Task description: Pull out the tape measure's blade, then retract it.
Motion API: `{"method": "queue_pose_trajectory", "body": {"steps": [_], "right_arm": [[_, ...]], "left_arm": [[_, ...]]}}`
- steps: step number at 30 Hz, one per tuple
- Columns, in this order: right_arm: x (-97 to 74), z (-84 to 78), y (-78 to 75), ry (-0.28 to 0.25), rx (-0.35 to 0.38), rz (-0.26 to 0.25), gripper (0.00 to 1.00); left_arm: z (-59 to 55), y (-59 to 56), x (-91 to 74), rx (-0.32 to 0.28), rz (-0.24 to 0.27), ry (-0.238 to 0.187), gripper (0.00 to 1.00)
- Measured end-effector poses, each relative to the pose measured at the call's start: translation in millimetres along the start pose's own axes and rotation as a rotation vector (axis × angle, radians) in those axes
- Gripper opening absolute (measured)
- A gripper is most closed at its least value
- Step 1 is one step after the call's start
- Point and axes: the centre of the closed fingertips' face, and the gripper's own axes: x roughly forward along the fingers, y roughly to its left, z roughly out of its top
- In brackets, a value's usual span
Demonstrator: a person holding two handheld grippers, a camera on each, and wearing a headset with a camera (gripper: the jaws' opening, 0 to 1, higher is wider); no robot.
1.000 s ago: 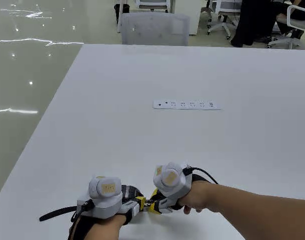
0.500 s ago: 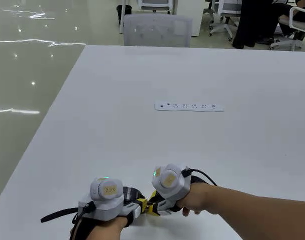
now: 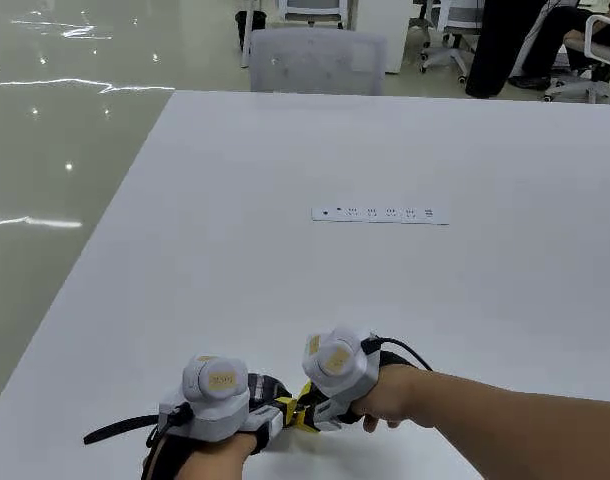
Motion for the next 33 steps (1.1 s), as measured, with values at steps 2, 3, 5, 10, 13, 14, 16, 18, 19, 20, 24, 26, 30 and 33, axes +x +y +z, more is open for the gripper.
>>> {"method": "queue_pose_trajectory", "body": {"steps": [2, 3, 5, 10, 13, 14, 16, 18, 19, 20, 24, 26, 30, 33], "right_arm": [[0.6, -0.5, -0.3, -0.008, -0.006, 0.003, 0.14], [0.4, -1.1, -0.5, -0.012, 0.003, 0.002, 0.14], [-0.5, -1.7, 0.1, -0.013, 0.005, 0.004, 0.14], [-0.7, -2.3, 0.5, -0.010, 0.001, 0.006, 0.15], [-1.7, -2.9, 1.0, -0.008, -0.007, 0.005, 0.15], [-2.4, -3.4, 0.4, -0.011, -0.003, 0.006, 0.14], [-1.5, -3.9, -0.4, -0.017, 0.005, 0.008, 0.14], [-0.7, -3.8, -0.6, -0.013, -0.007, 0.011, 0.14], [-0.2, -3.1, 0.1, -0.010, -0.016, 0.012, 0.14], [0.0, -2.8, 0.3, -0.009, -0.016, 0.013, 0.14], [2.0, -0.8, 0.3, -0.010, -0.018, 0.014, 0.14], [1.5, -0.3, 1.0, -0.007, -0.026, 0.014, 0.14], [1.2, 0.0, 1.0, -0.006, -0.029, 0.016, 0.14], [1.1, -0.1, 1.5, -0.007, -0.031, 0.015, 0.14]], "left_arm": [[0.0, -0.1, 0.0, 0.000, -0.001, 0.000, 0.56], [0.0, -0.2, 0.0, 0.001, -0.001, -0.001, 0.56], [0.0, -0.3, 0.0, 0.002, -0.001, -0.001, 0.56], [-0.3, -0.8, -0.4, 0.003, -0.001, 0.000, 0.56], [-0.3, -1.1, -0.8, 0.002, -0.001, 0.000, 0.56], [-0.3, -1.1, -0.8, 0.003, -0.001, -0.001, 0.56], [-0.3, -1.2, -0.8, 0.003, 0.000, 0.000, 0.56], [-0.4, -1.1, -0.6, 0.003, -0.001, 0.001, 0.56], [-0.5, -1.2, -0.6, 0.003, -0.001, 0.001, 0.56], [-0.5, -1.1, -0.5, 0.003, -0.001, 0.001, 0.56], [-0.5, -0.8, -0.2, 0.002, -0.001, 0.002, 0.56], [-0.5, -0.7, -0.1, 0.002, -0.001, 0.002, 0.56], [-0.3, -0.4, 0.0, 0.002, -0.002, 0.002, 0.56], [-0.3, -0.2, 0.0, 0.001, -0.002, -0.001, 0.57]]}}
